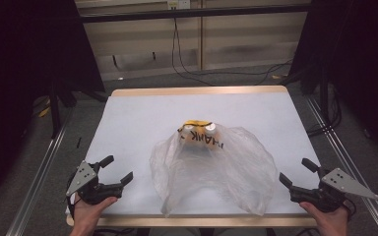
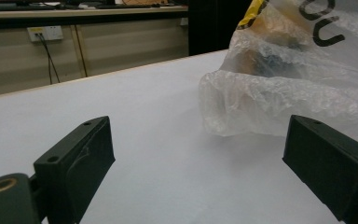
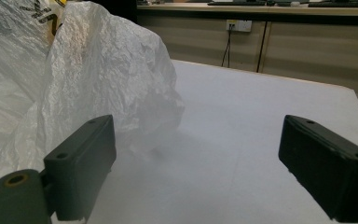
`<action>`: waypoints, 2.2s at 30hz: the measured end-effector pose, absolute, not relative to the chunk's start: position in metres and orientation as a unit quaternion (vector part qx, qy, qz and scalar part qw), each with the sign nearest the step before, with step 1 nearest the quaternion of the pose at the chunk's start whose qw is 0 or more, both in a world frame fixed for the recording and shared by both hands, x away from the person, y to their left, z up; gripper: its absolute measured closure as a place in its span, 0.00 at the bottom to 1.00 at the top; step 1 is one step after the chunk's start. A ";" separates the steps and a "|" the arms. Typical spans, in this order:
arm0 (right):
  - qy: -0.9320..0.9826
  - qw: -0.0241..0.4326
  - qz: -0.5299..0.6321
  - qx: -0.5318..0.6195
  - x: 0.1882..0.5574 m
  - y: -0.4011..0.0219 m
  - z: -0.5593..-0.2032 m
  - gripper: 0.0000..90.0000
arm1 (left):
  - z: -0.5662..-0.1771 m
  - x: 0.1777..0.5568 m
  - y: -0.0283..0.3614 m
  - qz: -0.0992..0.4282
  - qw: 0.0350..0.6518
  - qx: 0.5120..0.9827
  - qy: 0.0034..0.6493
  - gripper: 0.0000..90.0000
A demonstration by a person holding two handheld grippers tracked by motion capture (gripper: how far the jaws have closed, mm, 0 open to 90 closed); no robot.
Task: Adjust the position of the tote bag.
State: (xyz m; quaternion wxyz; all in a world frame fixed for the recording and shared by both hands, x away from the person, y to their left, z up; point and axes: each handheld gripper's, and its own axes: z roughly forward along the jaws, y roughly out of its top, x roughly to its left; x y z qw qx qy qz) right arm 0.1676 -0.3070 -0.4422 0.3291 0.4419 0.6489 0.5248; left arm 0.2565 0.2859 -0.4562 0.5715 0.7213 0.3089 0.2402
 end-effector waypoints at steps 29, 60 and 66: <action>0.702 0.244 0.530 0.409 0.161 -0.301 -0.432 0.55 | -0.444 0.237 0.268 0.166 0.564 0.767 0.257 0.47; 0.816 0.128 0.471 0.311 0.150 -0.234 -0.446 0.77 | -0.428 0.195 0.224 0.072 0.569 0.801 0.174 0.58; 0.830 0.109 0.454 0.306 0.156 -0.228 -0.452 0.69 | -0.430 0.192 0.217 0.061 0.563 0.808 0.161 0.54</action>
